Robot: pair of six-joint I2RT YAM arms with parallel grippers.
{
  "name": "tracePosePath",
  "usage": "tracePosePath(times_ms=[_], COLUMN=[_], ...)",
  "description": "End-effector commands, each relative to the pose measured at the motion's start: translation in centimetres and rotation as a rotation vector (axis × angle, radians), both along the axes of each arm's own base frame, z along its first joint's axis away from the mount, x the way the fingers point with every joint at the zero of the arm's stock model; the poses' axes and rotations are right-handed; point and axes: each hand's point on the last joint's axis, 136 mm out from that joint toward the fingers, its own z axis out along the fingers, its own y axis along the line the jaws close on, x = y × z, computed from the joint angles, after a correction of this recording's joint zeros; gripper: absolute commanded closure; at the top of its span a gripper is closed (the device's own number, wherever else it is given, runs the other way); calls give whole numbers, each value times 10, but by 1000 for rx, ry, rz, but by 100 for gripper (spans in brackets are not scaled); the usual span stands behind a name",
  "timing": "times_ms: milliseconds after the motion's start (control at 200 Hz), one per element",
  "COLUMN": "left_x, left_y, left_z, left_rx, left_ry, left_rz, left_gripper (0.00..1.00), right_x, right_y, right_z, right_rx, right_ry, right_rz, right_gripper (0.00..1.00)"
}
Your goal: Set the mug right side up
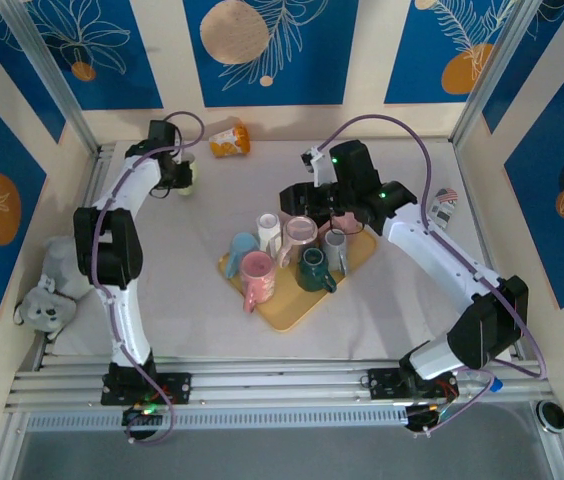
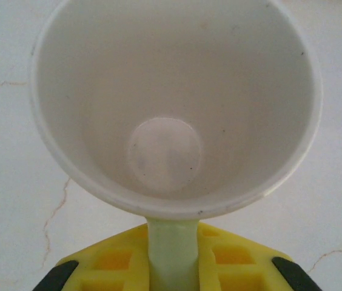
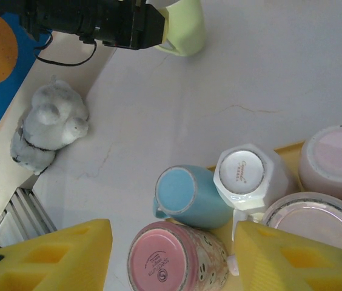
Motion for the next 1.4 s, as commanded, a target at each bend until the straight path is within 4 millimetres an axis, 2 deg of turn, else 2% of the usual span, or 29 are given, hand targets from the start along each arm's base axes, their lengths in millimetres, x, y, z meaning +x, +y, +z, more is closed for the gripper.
tracePosePath(times_ms=[0, 320, 705, 835, 925, 1040, 1200, 1395], left_x=[31, 39, 35, 31, 28, 20, -7, -70], left_y=[1, 0, 1, 1, 1, 1, -4, -25], left_z=[32, 7, -18, -20, -14, -3, 22, 65], left_rx=[-29, -56, -43, -34, -34, -41, -103, -234], left_ry=[-165, -165, -137, -138, -155, -168, -185, -206], left_rz=[-11, -13, -16, -23, -27, -28, -25, -88], left_gripper=[100, 100, 100, 80, 62, 48, 44, 43], right_x=[2, 3, 2, 4, 5, 4, -1, -11], right_y=[3, 4, 3, 1, 0, -3, -10, -30], right_z=[11, 15, 11, 12, 12, 12, 11, 6], right_rx=[29, 44, 50, 63, 65, 62, 46, -17], right_ry=[-11, -8, 12, 22, 26, 33, 44, 93], right_rz=[15, 14, 8, -1, -7, -20, -43, -140], right_gripper=[44, 44, 43, 43, 42, 41, 40, 43])
